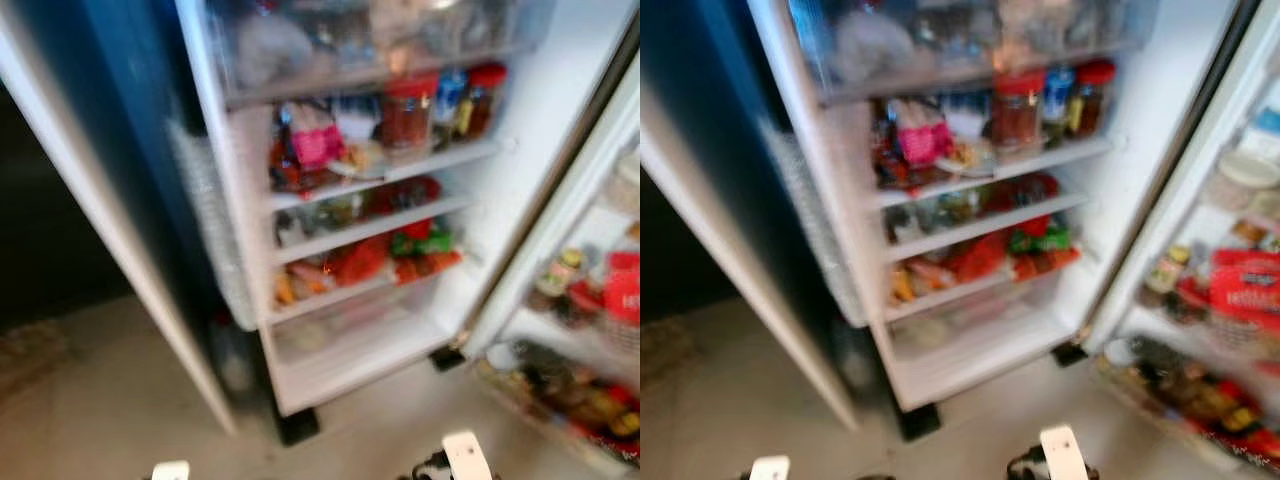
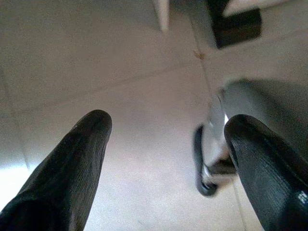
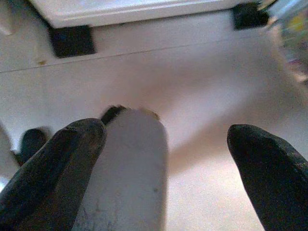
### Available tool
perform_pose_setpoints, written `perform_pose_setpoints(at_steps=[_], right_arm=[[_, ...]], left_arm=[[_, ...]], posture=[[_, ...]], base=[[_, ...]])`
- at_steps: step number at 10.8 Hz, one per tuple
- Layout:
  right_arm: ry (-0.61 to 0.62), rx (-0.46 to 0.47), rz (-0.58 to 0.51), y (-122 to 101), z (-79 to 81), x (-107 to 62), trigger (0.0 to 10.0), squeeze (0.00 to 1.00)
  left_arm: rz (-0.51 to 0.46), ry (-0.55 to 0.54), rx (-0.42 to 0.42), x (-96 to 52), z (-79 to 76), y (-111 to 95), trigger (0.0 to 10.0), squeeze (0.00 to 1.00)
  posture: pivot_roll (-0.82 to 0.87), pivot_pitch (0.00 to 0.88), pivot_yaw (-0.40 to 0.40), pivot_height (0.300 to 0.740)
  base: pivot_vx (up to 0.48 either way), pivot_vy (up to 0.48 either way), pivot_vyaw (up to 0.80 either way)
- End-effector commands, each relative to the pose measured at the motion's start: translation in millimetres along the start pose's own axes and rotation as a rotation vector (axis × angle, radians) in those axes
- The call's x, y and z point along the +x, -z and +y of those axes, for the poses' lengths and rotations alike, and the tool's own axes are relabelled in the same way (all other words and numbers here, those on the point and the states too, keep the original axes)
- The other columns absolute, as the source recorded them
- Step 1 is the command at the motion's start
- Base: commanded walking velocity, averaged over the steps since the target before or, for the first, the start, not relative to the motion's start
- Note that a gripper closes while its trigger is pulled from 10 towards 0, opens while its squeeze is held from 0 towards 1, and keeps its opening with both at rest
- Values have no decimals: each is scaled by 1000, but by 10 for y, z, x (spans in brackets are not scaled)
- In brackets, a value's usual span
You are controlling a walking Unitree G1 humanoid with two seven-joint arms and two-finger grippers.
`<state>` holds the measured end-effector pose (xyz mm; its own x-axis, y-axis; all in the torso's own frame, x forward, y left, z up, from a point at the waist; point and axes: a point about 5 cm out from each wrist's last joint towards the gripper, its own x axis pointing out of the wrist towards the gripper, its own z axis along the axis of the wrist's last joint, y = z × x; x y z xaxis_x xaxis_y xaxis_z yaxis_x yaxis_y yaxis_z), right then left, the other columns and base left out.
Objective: Restocking fridge
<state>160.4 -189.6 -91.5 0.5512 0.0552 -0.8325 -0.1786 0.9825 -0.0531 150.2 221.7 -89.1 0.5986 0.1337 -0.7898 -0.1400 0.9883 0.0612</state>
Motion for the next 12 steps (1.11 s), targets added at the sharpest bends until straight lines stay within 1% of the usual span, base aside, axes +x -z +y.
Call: perform_pose_setpoints(at_steps=[1, 3, 6, 10, 12], right_arm=[[-33, 10, 145, 371, 91, -75, 10000, 0], [-32, 10, 148, 374, 90, -75, 10000, 0], [-31, 21, 132, 362, 93, -74, 10000, 0], [-31, 18, 141, 367, 95, -73, 10000, 0], [-30, 19, 140, 368, 94, -74, 10000, 0]], left_arm=[[30, 8, 9, -16, -23, 79, 10000, 0], [34, 9, 12, -20, -25, 91, 10000, 0], [29, 20, 17, -20, -47, 91, 10000, 0], [3, 47, 24, -12, -88, 51, 10000, 0], [-7, 49, 27, -7, -96, 28, 10000, 0]], posture=[[-115, 55, 47, 641], [-115, 55, 47, 641], [-115, 56, 48, 641], [-117, 56, 49, 716], [-117, 53, 49, 740]], base=[[0, 401, 0], [0, 397, 0], [0, 0, 0], [0, 0, 0], [0, 0, 0]])
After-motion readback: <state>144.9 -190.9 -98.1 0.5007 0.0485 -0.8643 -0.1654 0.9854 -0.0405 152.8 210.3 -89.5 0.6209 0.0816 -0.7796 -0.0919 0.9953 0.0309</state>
